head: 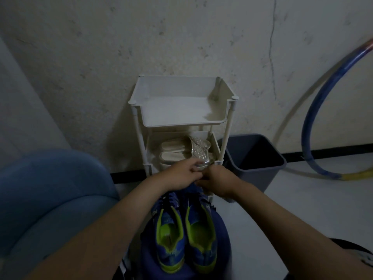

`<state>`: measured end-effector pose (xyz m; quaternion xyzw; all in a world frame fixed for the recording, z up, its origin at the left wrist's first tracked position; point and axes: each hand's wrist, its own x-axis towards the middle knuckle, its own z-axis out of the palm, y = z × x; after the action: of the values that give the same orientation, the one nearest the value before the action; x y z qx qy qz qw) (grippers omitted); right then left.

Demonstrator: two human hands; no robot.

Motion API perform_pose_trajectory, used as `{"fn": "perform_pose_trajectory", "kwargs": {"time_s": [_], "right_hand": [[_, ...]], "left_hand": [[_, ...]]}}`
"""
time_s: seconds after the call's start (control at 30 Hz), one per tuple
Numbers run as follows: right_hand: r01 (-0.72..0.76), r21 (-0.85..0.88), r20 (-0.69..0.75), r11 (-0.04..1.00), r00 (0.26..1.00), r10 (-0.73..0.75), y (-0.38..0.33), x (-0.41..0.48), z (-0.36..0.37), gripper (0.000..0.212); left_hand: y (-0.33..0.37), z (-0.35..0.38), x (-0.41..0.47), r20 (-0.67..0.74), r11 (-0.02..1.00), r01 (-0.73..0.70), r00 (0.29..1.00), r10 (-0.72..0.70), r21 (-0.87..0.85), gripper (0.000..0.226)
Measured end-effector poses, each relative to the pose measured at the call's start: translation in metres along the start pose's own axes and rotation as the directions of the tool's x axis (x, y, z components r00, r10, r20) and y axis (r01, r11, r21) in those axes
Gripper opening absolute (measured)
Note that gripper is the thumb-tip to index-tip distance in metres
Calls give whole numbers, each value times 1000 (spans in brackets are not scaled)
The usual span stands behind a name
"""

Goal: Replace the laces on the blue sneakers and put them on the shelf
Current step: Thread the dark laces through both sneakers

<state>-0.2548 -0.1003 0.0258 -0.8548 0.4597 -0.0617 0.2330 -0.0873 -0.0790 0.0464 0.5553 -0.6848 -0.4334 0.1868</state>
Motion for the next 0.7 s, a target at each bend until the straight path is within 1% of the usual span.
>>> {"fn": "perform_pose_trajectory", "kwargs": {"time_s": [0.03, 0.13, 0.2, 0.23, 0.27, 0.33, 0.43, 0.5, 0.53, 0.63, 0.7], "right_hand": [[10, -2, -27, 1000, 1000, -10, -2, 1, 1, 20], [-1, -26, -110, 1000, 994, -2, -2, 1, 1, 26], [-22, -14, -108, 1000, 994, 20, 1, 1, -1, 33], [-12, 9, -92, 1000, 996, 13, 2, 1, -1, 34], [11, 29, -80, 1000, 997, -9, 3, 2, -2, 31], [44, 26, -57, 999, 997, -43, 5, 3, -2, 18], [8, -8, -50, 1000, 999, -8, 4, 1, -3, 23], [-31, -19, -88, 999, 996, 29, 3, 2, -2, 21], [-61, -18, -115, 998, 992, 59, 4, 3, -1, 21], [-144, -48, -158, 988, 978, 135, 1, 3, -1, 26], [-134, -51, -121, 990, 984, 127, -3, 3, 1, 25]], "left_hand": [[4, 4, 1, -5, 1000, -5, 1000, 5, 28, 38], [3, 0, 4, 11, 986, 53, 998, -55, 157, 13], [0, -7, 6, 39, 969, 86, 994, -98, 232, 27], [-1, -10, 6, 36, 958, 95, 993, -108, 271, 30], [-3, -13, 7, 21, 951, 95, 994, -106, 294, 29], [-7, -20, 7, -27, 938, 103, 995, -99, 331, 23], [-7, -28, 4, -66, 923, 136, 991, -121, 360, 21], [-8, -30, 2, -71, 928, 174, 985, -160, 331, 22], [-10, -30, 2, -60, 937, 212, 977, -203, 279, 23], [-12, -24, 0, 21, 941, 336, 941, -337, 41, 21], [-13, -20, 0, 16, 939, 338, 941, -337, -59, 11]]}}
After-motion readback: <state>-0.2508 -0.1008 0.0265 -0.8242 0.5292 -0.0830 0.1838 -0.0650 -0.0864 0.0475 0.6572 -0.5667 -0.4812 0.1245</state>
